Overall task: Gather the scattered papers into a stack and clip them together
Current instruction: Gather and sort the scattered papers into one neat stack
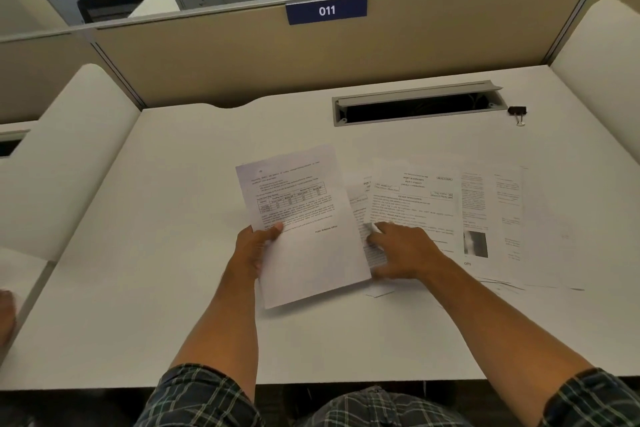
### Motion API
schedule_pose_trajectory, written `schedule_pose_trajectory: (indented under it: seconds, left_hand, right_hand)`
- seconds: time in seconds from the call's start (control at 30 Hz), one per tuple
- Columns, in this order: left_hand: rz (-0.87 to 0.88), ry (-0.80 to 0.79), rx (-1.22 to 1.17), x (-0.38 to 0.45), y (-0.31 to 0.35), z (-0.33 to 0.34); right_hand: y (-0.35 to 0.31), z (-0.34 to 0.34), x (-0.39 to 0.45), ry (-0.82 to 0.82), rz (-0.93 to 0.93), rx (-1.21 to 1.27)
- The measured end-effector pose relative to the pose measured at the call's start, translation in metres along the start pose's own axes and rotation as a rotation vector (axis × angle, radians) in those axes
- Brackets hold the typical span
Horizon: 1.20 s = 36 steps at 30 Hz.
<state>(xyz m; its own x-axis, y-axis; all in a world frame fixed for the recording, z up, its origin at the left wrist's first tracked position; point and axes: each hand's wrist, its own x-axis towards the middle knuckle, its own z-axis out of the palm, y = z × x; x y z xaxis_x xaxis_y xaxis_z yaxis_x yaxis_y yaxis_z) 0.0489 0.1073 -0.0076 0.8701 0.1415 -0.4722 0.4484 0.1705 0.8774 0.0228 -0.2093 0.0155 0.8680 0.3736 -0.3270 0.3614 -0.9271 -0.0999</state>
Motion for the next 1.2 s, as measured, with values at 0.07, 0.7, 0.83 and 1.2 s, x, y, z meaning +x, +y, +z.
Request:
schedule_pose_trajectory:
  seconds: [0.07, 0.7, 0.83, 1.2]
  left_hand:
    - [0.003, -0.003, 0.002, -0.002, 0.0, 0.001]
    - [0.019, -0.023, -0.046, -0.008, 0.004, 0.002]
    - [0.02, -0.02, -0.056, -0.009, 0.006, 0.004]
    - [0.043, -0.012, -0.065, -0.007, 0.011, -0.001]
  right_hand:
    - [-0.003, 0.002, -0.003, -0.085, -0.006, -0.009]
    - [-0.014, 0.021, -0.004, -0.147, -0.028, -0.089]
    - [-0.017, 0.024, -0.003, -0.128, 0.013, -0.089]
    - [0.013, 0.003, -0.002, 0.314, 0.22, 0.619]
